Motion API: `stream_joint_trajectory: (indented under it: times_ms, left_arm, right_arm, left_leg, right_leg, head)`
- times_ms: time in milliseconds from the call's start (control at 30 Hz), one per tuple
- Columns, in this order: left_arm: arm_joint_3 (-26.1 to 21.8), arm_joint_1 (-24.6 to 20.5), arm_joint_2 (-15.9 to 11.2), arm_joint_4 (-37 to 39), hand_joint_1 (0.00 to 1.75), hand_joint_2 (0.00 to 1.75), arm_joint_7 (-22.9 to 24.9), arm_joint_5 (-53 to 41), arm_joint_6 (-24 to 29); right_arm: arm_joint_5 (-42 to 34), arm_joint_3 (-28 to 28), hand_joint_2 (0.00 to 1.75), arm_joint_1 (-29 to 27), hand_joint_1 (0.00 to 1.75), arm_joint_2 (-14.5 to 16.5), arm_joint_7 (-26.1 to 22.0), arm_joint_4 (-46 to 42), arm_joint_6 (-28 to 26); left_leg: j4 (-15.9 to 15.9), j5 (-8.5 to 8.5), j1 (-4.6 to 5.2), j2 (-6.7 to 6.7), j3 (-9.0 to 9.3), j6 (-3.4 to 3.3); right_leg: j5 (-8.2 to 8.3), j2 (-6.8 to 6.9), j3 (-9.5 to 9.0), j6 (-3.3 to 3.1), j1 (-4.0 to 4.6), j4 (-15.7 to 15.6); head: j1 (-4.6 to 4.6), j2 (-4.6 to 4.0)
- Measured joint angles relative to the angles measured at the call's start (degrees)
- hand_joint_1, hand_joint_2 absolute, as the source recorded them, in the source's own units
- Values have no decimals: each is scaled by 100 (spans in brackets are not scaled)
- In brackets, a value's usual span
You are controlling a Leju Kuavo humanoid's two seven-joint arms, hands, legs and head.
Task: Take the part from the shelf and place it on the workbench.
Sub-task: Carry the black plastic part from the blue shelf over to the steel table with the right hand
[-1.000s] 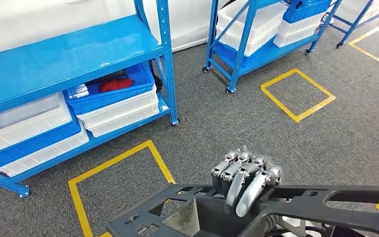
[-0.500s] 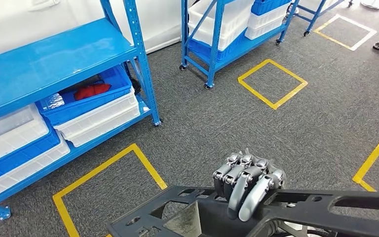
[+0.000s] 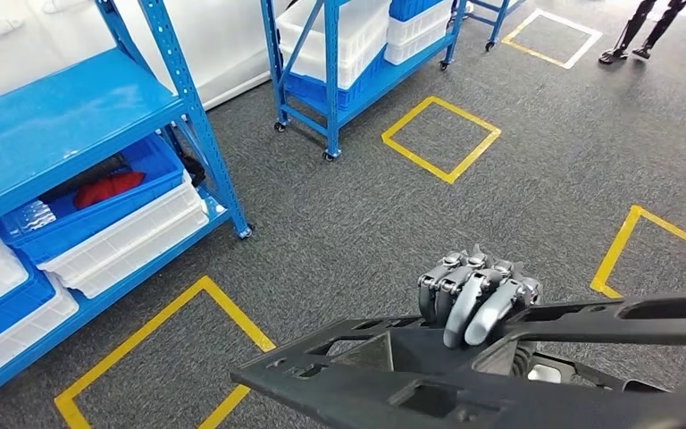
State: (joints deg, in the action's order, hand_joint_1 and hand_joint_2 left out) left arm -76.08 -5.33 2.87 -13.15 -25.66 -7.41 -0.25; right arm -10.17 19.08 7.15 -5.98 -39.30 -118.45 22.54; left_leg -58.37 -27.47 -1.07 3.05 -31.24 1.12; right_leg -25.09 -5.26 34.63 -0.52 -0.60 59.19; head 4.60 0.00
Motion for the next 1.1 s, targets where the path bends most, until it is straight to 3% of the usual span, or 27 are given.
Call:
stream_joint_trajectory:
  times_ms: [67,133,200,267,300,333,367,433,500,567,633,700,767,800,833,900,967,1033,1100]
  left_arm:
    - [-6,-35,-10,-3,0,175,-17,-29,61]
    - [-7,-60,-18,-7,0,175,-43,-25,52]
    - [-6,-57,-34,-8,0,175,-56,-27,6]
    - [-2,-39,-68,-9,0,175,-29,-30,-12]
    - [4,-35,-87,-10,0,175,-5,-29,-7]
    - [11,-35,-106,-10,0,175,16,-29,0]
    - [18,-38,-120,-10,0,175,30,-29,6]
    - [27,-44,-148,-10,0,175,43,-30,12]
    - [33,-50,-176,-11,0,175,52,-31,14]
    - [55,-68,-197,-12,0,175,79,-30,11]
    - [92,-95,-214,-12,0,175,122,-29,-1]
    - [118,-100,-223,-11,0,175,152,-48,-9]
    - [125,-79,-223,-11,0,175,159,-78,-4]
    - [125,-68,-223,-11,0,175,158,-86,-2]
    - [126,-58,-223,-10,0,175,151,-86,-7]
    - [131,-54,-222,-10,0,175,124,-84,-42]
    - [139,-59,-223,-11,0,175,85,-84,-95]
    - [150,-63,-219,-10,0,175,35,-91,-143]
    - [161,-81,-201,-10,0,175,-5,-90,-175]
  right_arm:
    - [27,-155,175,-4,175,45,10,161,-25]
    - [140,-256,175,-6,175,77,8,321,-173]
    - [316,-325,175,-38,175,102,-2,459,-382]
    - [489,-387,175,-140,175,127,-5,541,-583]
    - [559,-430,175,-207,175,141,-5,559,-671]
    - [612,-479,175,-268,175,155,-6,566,-742]
    - [649,-529,175,-312,175,170,-7,569,-792]
    - [682,-605,175,-353,175,198,-8,570,-840]
    - [686,-651,175,-378,175,232,-8,570,-852]
    - [673,-692,175,-421,175,268,-8,569,-828]
    - [662,-717,175,-455,175,313,-8,556,-755]
    - [659,-720,175,-467,175,380,-8,536,-665]
    - [656,-719,175,-482,175,446,-8,523,-585]
    - [646,-719,175,-493,175,469,-8,519,-554]
    - [627,-719,175,-502,175,485,-8,509,-520]
    - [562,-722,175,-512,175,503,-8,471,-451]
    - [493,-730,175,-519,175,515,-8,424,-355]
    - [470,-740,175,-548,175,532,-8,380,-246]
    - [495,-744,175,-583,175,544,-8,337,-171]
  left_leg:
    - [38,13,9,-64,17,-50]
    - [85,59,-2,-171,32,-127]
    - [111,81,8,-291,33,-182]
    - [107,75,35,-409,25,-200]
    - [104,69,42,-467,24,-201]
    - [100,61,45,-522,27,-197]
    - [95,49,46,-575,36,-189]
    - [78,11,63,-675,59,-149]
    - [69,-20,87,-768,78,-93]
    - [79,-34,97,-859,98,-36]
    - [-23,-136,78,-777,75,22]
    - [-529,-443,55,-531,-144,59]
    - [-1305,-771,52,-385,-512,75]
    - [-1548,-818,52,-362,-637,80]
    - [-1581,-751,50,-352,-670,79]
    - [-989,-345,40,-289,-432,61]
    - [-266,-46,33,-106,-121,27]
    - [-20,-12,47,-18,-19,-16]
    - [24,21,45,-106,-6,-82]
  right_leg:
    - [33,-90,32,84,-11,-16]
    - [-59,55,103,134,-7,117]
    - [-383,337,367,160,-8,681]
    - [-684,459,712,183,-23,1411]
    - [-703,481,791,189,-28,1578]
    - [-612,502,755,188,-30,1516]
    - [-443,535,610,180,-29,1241]
    - [-136,715,197,134,3,443]
    - [-54,816,1,62,53,30]
    - [-56,723,15,-6,71,6]
    - [-32,628,7,-74,50,-32]
    - [-10,535,-3,-139,34,-59]
    - [-7,416,1,-169,44,-55]
    - [-7,351,0,-173,48,-51]
    - [-7,284,-2,-173,49,-44]
    - [-10,156,-6,-162,46,-24]
    - [-14,41,12,-119,53,11]
    - [4,-52,48,-47,46,23]
    - [24,-103,66,24,30,15]
  head:
    - [0,0]
    - [-1,0]
    - [-1,0]
    - [-1,0]
    - [-1,0]
    - [-1,0]
    - [-1,0]
    - [-1,0]
    - [-1,0]
    - [-1,0]
    - [-1,0]
    - [0,0]
    - [0,0]
    - [-1,0]
    - [-1,0]
    - [-1,0]
    - [-1,0]
    - [-1,0]
    - [-1,0]
